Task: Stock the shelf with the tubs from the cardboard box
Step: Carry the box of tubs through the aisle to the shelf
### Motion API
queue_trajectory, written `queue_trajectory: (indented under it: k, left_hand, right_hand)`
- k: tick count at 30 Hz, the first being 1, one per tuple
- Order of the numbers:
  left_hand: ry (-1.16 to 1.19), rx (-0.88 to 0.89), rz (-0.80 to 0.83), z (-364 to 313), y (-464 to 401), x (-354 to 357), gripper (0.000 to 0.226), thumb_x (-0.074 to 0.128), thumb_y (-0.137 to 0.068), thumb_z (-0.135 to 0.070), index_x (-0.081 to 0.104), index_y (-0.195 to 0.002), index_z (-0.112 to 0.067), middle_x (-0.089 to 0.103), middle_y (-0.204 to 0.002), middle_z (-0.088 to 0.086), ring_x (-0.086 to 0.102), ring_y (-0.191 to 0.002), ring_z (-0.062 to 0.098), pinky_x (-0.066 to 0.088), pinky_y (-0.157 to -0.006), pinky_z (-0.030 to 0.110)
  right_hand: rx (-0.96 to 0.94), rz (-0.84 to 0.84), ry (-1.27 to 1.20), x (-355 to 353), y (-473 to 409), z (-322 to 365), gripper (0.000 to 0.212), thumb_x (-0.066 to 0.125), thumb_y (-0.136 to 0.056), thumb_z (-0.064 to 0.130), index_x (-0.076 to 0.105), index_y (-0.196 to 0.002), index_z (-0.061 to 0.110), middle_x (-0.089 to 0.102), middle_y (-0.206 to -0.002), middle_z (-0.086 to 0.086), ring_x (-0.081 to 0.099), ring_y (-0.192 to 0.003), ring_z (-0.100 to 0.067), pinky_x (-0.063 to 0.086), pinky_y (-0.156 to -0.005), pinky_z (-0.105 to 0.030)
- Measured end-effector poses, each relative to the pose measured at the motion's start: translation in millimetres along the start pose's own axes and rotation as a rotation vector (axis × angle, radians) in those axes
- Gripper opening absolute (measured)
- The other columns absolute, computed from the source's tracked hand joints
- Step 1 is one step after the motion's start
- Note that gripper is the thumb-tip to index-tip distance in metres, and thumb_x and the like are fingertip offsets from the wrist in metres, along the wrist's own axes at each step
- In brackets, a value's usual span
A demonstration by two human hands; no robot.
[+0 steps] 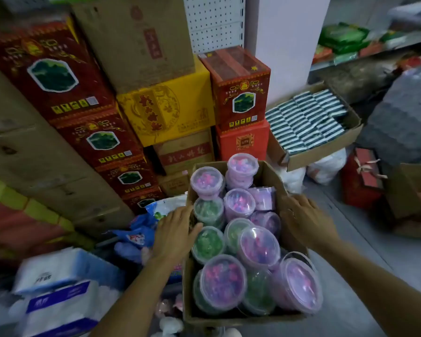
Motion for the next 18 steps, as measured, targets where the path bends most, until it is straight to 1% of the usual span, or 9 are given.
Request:
queue_trajectory:
  k: [1, 4, 6, 8, 11, 13, 14, 16, 18]
  left_hand:
    - [0.030, -0.021, 0.053, 7, -7, 13, 0.060, 0.031, -0.090, -0.060, 0.041, -0.137, -0.024, 0.053, -0.134, 0.001, 0.052, -0.119, 0.023, 0.045, -0.091, 0.041]
    - [0.042, -0.097, 0.129, 31, -21, 54, 0.060, 0.033, -0.092, -0.059, 0.031, -0.143, -0.027, 0.040, -0.145, -0.001, 0.043, -0.128, 0.023, 0.045, -0.093, 0.043]
    - [0.049, -0.122, 0.163, 39, -30, 74, 0.062, 0.032, -0.092, -0.059, 0.028, -0.144, -0.026, 0.033, -0.150, -0.003, 0.041, -0.130, 0.022, 0.046, -0.092, 0.044]
    - [0.071, -0.143, 0.191, 44, -36, 90, 0.061, 0.036, -0.093, -0.056, 0.028, -0.144, -0.024, 0.031, -0.150, -0.002, 0.043, -0.129, 0.022, 0.046, -0.091, 0.043]
    - [0.116, -0.200, 0.207, 51, -43, 106, 0.060, 0.047, -0.093, -0.045, 0.027, -0.145, -0.021, 0.035, -0.147, 0.002, 0.048, -0.125, 0.026, 0.046, -0.088, 0.040]
    - [0.138, -0.247, 0.217, 57, -49, 116, 0.062, 0.048, -0.094, -0.036, 0.023, -0.147, -0.019, 0.038, -0.146, 0.006, 0.047, -0.125, 0.027, 0.044, -0.090, 0.038]
    - [0.149, -0.266, 0.214, 59, -53, 120, 0.062, 0.048, -0.095, -0.032, 0.021, -0.148, -0.017, 0.040, -0.144, 0.008, 0.048, -0.124, 0.027, 0.044, -0.090, 0.038]
    - [0.147, -0.300, 0.218, 62, -60, 127, 0.061, 0.046, -0.095, -0.026, 0.018, -0.149, -0.016, 0.049, -0.137, 0.012, 0.053, -0.118, 0.030, 0.044, -0.087, 0.037]
    - [0.147, -0.365, 0.235, 66, -67, 133, 0.062, 0.046, -0.097, -0.022, 0.017, -0.150, -0.014, 0.055, -0.129, 0.019, 0.057, -0.110, 0.035, 0.045, -0.086, 0.039]
  right_hand:
    - [0.043, 0.050, -0.010, 11, -5, -6, 0.039, 0.034, -0.096, 0.047, 0.042, -0.131, 0.032, 0.047, -0.135, 0.002, 0.048, -0.120, -0.023, 0.050, -0.082, -0.040]
    - [0.149, 0.161, 0.004, 49, -15, -28, 0.038, 0.034, -0.096, 0.048, 0.043, -0.129, 0.031, 0.047, -0.134, 0.001, 0.048, -0.120, -0.024, 0.050, -0.083, -0.041]
    - [0.192, 0.205, 0.016, 72, -20, -43, 0.038, 0.037, -0.096, 0.045, 0.040, -0.133, 0.034, 0.048, -0.134, 0.000, 0.049, -0.118, -0.025, 0.050, -0.083, -0.041]
    - [0.245, 0.264, 0.016, 93, -23, -58, 0.044, 0.039, -0.096, 0.043, 0.033, -0.139, 0.038, 0.047, -0.134, -0.001, 0.049, -0.117, -0.024, 0.050, -0.085, -0.041]
    - [0.303, 0.340, 0.011, 119, -31, -77, 0.054, 0.042, -0.095, 0.042, 0.022, -0.145, 0.037, 0.045, -0.135, -0.002, 0.050, -0.116, -0.025, 0.051, -0.085, -0.044]
    - [0.354, 0.379, -0.023, 134, -39, -89, 0.059, 0.043, -0.094, 0.040, 0.015, -0.145, 0.034, 0.046, -0.134, -0.005, 0.054, -0.114, -0.029, 0.050, -0.085, -0.044]
    - [0.382, 0.391, -0.052, 141, -44, -93, 0.059, 0.042, -0.094, 0.039, 0.013, -0.145, 0.031, 0.048, -0.134, -0.007, 0.057, -0.112, -0.031, 0.050, -0.085, -0.043]
    - [0.422, 0.407, -0.102, 154, -54, -100, 0.057, 0.040, -0.096, 0.040, 0.012, -0.144, 0.027, 0.055, -0.131, -0.012, 0.061, -0.106, -0.035, 0.047, -0.084, -0.041]
    - [0.435, 0.409, -0.117, 164, -62, -103, 0.055, 0.039, -0.097, 0.039, 0.013, -0.144, 0.025, 0.062, -0.122, -0.015, 0.064, -0.099, -0.035, 0.045, -0.079, -0.039]
Point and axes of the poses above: each hand's wrist, its own y-axis away from the middle knuckle, its own x-axis out of the palm, z = x × y, the point moved 7 cm from there along -y, towards the middle knuckle
